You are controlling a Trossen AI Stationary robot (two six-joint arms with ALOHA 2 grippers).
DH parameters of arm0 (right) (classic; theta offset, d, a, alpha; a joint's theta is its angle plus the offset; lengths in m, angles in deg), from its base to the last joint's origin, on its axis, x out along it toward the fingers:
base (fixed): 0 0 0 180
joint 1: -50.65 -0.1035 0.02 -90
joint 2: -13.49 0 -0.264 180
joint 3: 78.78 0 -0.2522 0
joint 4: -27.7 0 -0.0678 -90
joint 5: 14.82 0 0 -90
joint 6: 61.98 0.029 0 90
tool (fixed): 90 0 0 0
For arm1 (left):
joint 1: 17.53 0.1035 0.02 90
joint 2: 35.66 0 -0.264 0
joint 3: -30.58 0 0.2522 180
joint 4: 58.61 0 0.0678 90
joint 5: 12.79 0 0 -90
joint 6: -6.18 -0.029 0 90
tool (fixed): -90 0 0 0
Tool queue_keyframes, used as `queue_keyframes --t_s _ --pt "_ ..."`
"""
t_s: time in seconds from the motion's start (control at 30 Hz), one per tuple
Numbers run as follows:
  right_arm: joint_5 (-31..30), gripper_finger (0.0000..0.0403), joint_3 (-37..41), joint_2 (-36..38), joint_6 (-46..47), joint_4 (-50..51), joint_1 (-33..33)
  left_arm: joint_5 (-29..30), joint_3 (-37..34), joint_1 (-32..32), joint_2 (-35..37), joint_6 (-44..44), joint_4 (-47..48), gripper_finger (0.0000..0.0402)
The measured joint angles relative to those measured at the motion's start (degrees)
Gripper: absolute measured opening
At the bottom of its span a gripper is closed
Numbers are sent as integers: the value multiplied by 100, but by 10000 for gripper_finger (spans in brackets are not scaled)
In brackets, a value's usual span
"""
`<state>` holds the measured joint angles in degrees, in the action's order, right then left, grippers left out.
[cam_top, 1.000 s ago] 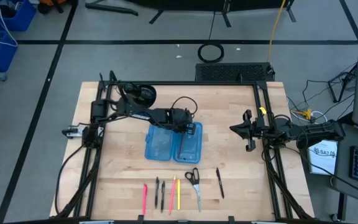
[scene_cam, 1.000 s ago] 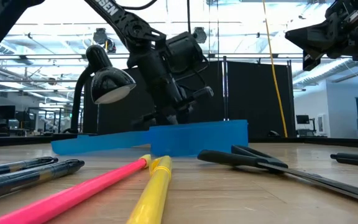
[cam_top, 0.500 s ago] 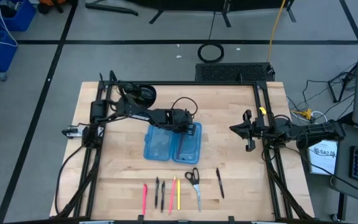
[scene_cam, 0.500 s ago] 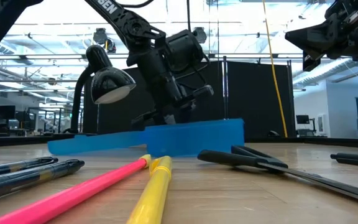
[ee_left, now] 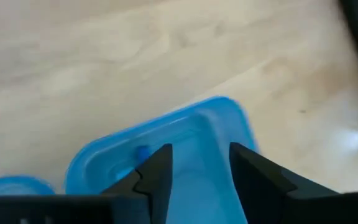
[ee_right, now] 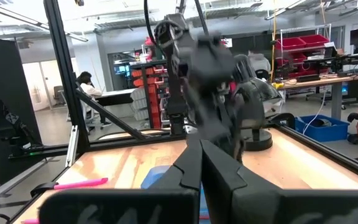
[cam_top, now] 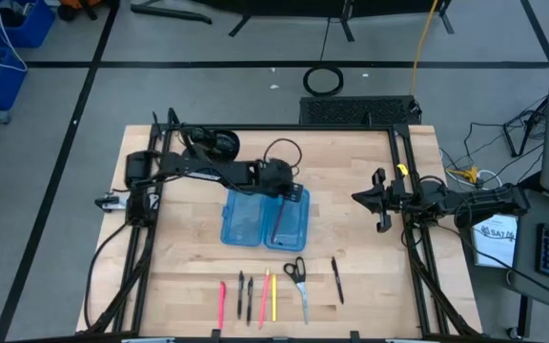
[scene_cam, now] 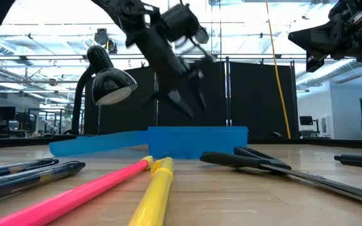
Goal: Pick & place school supplies into a supply box
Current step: Put the black scissors into the blue box
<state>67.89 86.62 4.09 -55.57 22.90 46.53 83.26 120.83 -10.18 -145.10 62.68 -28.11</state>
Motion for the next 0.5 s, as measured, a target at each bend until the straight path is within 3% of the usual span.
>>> queue_keyframes --t_s 0.23,0.5 --pt "7 0 -2 -70 1 16 -9 147 4 -425 1407 -1926 528 107" --pt "8 0 -1 -116 0 51 -9 1910 0 -2100 3075 -3867 1967 16"
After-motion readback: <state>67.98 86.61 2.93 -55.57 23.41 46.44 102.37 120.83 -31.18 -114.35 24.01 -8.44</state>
